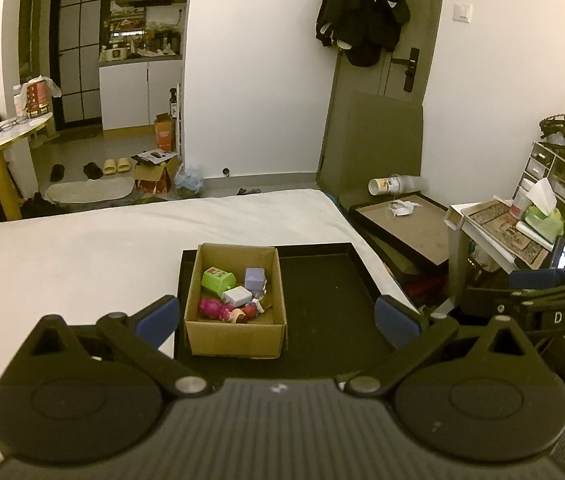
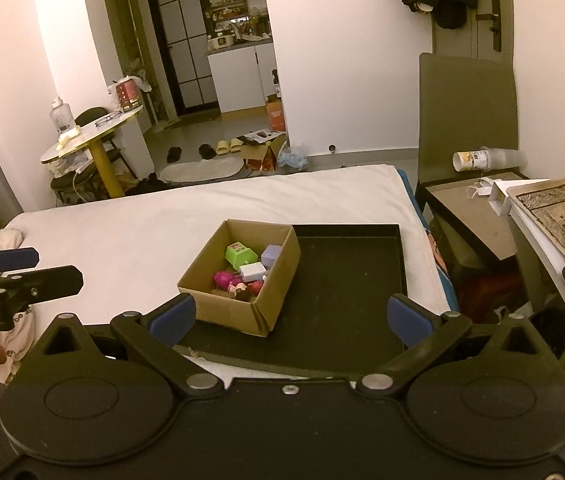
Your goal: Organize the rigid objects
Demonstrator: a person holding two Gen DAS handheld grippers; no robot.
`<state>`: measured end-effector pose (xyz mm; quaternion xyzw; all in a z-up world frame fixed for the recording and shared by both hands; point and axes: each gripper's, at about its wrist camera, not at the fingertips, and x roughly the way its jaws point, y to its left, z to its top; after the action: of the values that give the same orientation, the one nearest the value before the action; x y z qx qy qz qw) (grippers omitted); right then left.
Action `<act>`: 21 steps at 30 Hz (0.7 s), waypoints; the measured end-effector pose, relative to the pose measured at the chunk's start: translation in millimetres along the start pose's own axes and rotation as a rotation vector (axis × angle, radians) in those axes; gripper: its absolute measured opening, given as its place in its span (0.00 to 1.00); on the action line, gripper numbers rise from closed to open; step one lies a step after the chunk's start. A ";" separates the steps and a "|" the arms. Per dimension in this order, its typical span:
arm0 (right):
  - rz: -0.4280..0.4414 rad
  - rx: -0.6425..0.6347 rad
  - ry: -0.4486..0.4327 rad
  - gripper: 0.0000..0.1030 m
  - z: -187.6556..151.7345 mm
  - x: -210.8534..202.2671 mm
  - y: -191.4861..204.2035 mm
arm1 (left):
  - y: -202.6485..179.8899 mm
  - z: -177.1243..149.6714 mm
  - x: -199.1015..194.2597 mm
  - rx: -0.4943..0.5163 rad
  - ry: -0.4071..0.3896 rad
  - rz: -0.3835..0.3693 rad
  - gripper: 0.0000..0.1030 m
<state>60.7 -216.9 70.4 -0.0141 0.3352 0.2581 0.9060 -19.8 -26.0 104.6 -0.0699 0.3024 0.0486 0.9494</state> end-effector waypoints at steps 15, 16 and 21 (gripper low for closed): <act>0.021 -0.010 0.002 1.00 -1.4 -2.6 0.3 | 0.9 -1.4 0.6 0.001 0.011 0.006 1.00; 0.021 -0.011 0.003 1.00 -1.6 -2.6 0.6 | 0.7 -1.5 0.5 0.003 0.011 0.003 1.00; 0.022 -0.011 0.008 1.00 -1.9 -2.6 1.2 | 2.0 -1.1 0.1 0.005 0.013 -0.009 1.00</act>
<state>57.3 -217.4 70.7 -0.0166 0.3376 0.2700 0.9016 -20.6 -24.2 103.4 -0.0689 0.3084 0.0433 0.9478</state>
